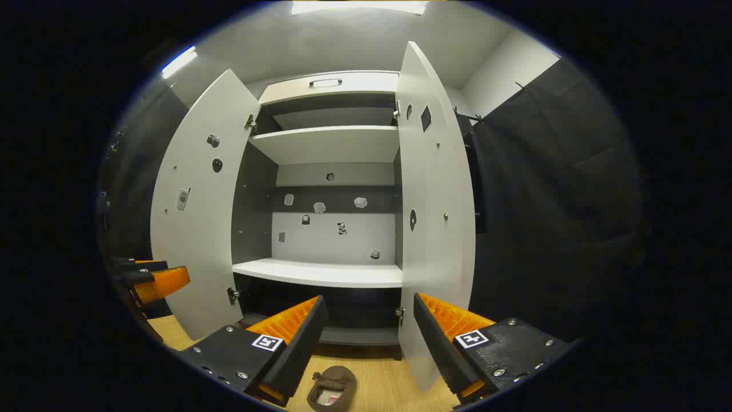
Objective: Grab one shoe with the right hand and put it into the shoe cabinet, grab the other shoe with the left hand and put it into the shoe cabinet; then close the right door with the right hand and the left door with the left hand.
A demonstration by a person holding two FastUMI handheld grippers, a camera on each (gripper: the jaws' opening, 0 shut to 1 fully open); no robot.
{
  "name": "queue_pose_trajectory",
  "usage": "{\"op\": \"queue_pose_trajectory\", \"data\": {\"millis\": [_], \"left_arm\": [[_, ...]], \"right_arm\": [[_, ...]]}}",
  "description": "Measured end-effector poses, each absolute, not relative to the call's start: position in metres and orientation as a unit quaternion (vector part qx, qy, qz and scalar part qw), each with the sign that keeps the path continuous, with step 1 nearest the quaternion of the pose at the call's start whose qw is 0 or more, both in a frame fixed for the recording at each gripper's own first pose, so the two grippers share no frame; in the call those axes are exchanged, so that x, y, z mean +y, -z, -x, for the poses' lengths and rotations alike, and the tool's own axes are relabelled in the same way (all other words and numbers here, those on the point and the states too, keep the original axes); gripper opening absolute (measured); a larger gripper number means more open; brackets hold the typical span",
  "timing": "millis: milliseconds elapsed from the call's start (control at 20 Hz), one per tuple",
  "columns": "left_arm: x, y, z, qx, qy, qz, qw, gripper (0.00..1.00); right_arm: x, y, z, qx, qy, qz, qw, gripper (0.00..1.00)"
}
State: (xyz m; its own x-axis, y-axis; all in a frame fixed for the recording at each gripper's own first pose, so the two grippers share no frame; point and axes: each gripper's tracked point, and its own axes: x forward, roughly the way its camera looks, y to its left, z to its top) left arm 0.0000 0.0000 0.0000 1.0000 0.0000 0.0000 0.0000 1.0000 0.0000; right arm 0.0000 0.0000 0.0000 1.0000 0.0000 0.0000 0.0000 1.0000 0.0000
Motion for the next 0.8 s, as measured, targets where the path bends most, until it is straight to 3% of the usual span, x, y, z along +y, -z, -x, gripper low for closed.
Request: {"op": "queue_pose_trajectory", "data": {"millis": [800], "left_arm": [[-0.0024,0.0028,-0.0043,0.004,0.004,0.007,1.000,0.99]], "right_arm": [[0.0002,-0.0039,-0.0080,-0.004,0.001,-0.009,1.000,0.93]]}}
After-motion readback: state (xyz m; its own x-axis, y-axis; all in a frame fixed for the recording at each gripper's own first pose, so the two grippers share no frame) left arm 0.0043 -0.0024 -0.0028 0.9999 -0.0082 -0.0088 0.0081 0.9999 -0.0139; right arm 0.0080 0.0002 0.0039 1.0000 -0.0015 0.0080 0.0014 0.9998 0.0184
